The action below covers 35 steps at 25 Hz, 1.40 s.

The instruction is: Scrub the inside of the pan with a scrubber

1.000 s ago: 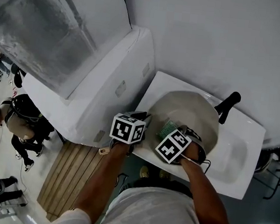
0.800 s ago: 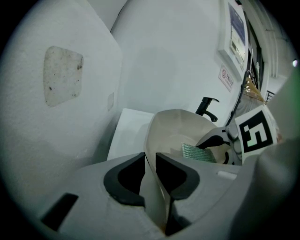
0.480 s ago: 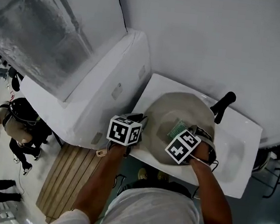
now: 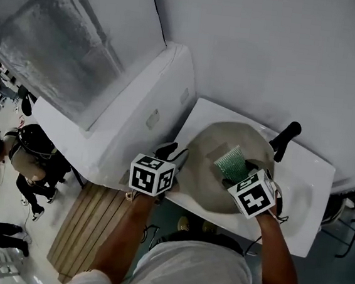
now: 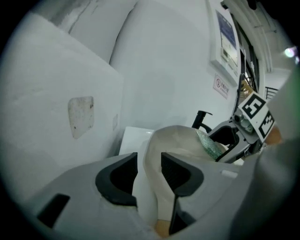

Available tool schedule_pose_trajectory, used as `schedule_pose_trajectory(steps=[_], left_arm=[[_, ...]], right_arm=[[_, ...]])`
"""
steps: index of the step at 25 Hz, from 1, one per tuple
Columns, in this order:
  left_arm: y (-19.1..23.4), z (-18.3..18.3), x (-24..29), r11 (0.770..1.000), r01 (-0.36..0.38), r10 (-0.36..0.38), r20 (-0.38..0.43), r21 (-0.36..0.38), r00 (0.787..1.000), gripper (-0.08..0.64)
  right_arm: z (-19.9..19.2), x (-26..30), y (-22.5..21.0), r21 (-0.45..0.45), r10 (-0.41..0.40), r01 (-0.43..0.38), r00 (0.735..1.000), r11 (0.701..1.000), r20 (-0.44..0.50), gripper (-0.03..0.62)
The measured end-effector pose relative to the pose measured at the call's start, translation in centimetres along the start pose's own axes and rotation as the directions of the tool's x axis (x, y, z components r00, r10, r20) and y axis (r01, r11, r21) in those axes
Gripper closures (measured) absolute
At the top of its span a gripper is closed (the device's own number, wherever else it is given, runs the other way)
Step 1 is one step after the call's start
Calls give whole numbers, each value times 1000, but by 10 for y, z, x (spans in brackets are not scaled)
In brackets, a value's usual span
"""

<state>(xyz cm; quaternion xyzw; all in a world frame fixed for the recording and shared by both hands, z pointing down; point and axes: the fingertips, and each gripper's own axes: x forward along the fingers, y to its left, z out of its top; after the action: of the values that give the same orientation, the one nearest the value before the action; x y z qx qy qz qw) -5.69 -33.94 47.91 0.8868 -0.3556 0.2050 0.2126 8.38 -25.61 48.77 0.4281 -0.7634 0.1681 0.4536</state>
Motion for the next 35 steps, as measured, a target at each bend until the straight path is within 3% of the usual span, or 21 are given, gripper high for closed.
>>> schedule_pose_trajectory(steps=[5, 10, 13, 18, 22, 27, 30, 35], left_arm=[[-22, 34, -27, 999, 23, -27, 136, 33, 990, 403], [-50, 67, -51, 996, 50, -69, 254, 79, 965, 403], [-65, 88, -66, 992, 68, -99, 332, 105, 938, 405], [-91, 120, -93, 985, 79, -142, 462, 152, 875, 447], [-107, 139, -114, 981, 65, -155, 543, 181, 825, 491], [-120, 150, -132, 977, 50, -169, 602, 209, 780, 527], [-127, 153, -140, 974, 44, -176, 624, 220, 762, 537], [-136, 156, -150, 970, 35, -188, 650, 241, 736, 543]], right_arm=[[32, -34, -2, 110, 23, -48, 976, 993, 216, 241], [57, -65, -9, 160, 3, -69, 924, 985, 382, 241], [72, -82, -11, 175, -1, -98, 872, 980, 489, 241], [94, -117, -8, 173, 9, -163, 753, 971, 658, 241], [110, -143, -4, 119, 31, -179, 666, 977, 745, 241], [123, -169, 3, 62, 48, -172, 568, 983, 822, 241], [127, -179, 7, 37, 58, -168, 524, 985, 850, 241], [132, -189, 12, 12, 73, -172, 477, 985, 876, 241]])
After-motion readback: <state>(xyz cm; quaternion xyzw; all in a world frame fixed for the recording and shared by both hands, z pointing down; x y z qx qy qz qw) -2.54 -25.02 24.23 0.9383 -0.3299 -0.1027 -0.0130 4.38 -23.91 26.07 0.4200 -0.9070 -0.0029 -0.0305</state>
